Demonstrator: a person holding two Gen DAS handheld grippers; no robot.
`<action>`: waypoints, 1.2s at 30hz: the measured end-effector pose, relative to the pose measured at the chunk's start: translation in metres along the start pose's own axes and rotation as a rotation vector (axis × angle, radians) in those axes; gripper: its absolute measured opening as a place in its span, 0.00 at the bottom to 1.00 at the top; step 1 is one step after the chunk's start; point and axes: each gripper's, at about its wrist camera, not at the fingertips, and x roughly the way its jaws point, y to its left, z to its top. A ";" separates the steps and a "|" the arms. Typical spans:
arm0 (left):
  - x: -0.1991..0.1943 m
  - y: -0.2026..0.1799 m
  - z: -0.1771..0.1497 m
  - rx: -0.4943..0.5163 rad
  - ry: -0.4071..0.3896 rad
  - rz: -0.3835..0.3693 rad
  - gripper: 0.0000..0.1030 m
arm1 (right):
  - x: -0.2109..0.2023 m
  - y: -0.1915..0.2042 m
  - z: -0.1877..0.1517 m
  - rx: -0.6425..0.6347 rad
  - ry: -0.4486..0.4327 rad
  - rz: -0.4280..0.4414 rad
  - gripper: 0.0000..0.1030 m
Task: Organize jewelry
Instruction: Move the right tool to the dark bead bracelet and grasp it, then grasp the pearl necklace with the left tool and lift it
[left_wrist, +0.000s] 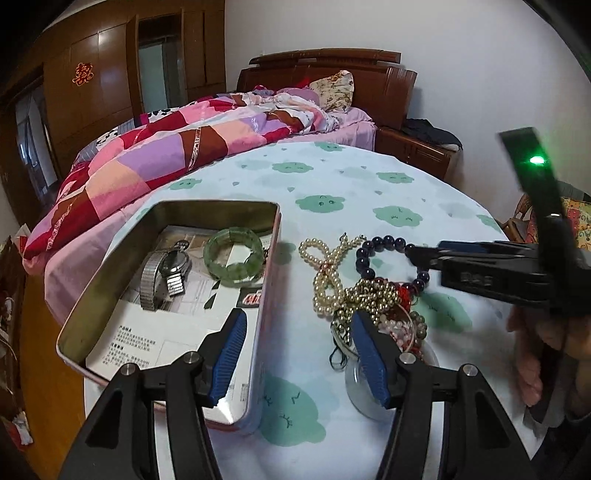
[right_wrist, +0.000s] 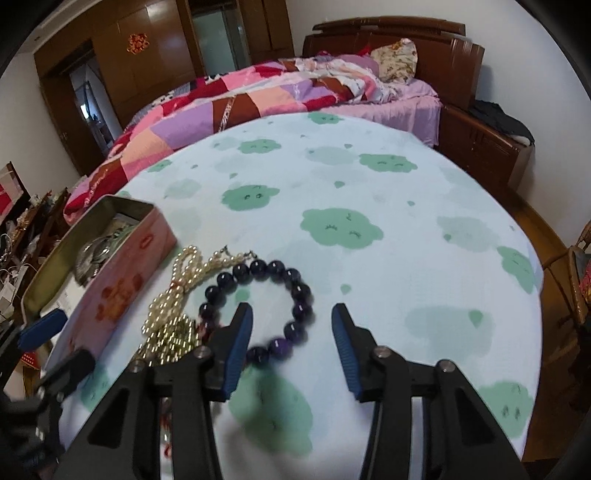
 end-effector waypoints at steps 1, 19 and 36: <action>0.001 0.000 0.001 -0.001 0.000 -0.002 0.58 | 0.005 0.001 0.002 -0.006 0.017 -0.007 0.43; 0.016 -0.032 0.031 0.088 -0.014 0.020 0.58 | -0.008 -0.033 -0.018 0.087 0.001 -0.095 0.15; 0.090 -0.055 0.046 0.130 0.171 -0.005 0.42 | -0.005 -0.025 -0.016 0.056 0.000 -0.077 0.16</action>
